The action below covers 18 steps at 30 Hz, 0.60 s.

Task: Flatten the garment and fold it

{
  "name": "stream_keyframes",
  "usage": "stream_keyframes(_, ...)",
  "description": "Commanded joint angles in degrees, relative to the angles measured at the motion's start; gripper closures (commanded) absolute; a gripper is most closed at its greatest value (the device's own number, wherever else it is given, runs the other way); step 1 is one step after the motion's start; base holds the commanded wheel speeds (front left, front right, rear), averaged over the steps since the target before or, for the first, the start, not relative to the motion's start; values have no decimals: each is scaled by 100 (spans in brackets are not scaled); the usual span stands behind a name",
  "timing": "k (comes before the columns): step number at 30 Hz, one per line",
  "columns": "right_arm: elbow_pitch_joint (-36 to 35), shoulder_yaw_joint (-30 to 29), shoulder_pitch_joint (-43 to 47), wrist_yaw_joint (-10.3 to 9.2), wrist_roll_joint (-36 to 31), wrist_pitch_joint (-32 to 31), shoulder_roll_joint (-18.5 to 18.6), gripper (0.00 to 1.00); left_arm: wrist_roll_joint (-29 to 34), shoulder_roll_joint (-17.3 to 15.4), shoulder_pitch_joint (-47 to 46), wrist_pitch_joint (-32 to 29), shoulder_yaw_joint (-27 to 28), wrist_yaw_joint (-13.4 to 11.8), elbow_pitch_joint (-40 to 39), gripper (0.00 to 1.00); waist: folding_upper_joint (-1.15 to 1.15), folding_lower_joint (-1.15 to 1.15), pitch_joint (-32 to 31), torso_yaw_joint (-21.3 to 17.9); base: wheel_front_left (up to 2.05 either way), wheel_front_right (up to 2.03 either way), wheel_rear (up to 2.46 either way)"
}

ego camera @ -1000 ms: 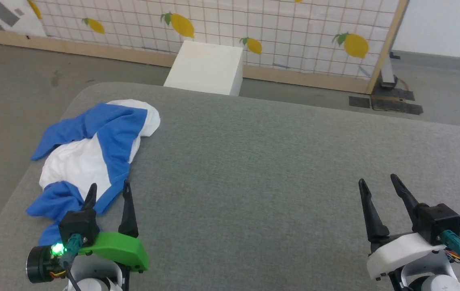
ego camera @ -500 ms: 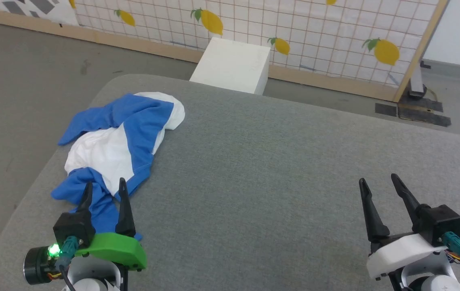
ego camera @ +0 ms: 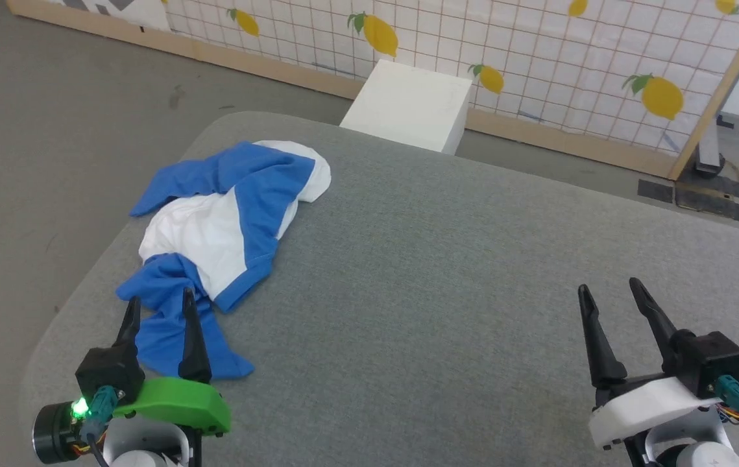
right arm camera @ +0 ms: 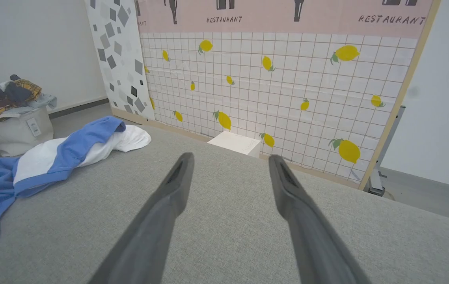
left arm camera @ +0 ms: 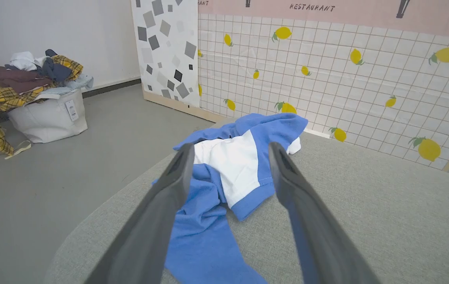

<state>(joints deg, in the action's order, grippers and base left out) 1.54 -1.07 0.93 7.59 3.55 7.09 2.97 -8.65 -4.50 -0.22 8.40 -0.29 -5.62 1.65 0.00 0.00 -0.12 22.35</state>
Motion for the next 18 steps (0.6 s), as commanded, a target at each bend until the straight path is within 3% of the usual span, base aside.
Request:
stream_keyframes(1,25,-1,-121,-6,45,63,-5,0,-48,-51,74,61,8,-46,22,0,0,0,-3,66,0,0,0)
stream_keyframes(18,88,-21,-158,-7,109,248,-7,0,-254,-108,88,262,-22,-203,82,0,0,0,10,533,0,0,0)
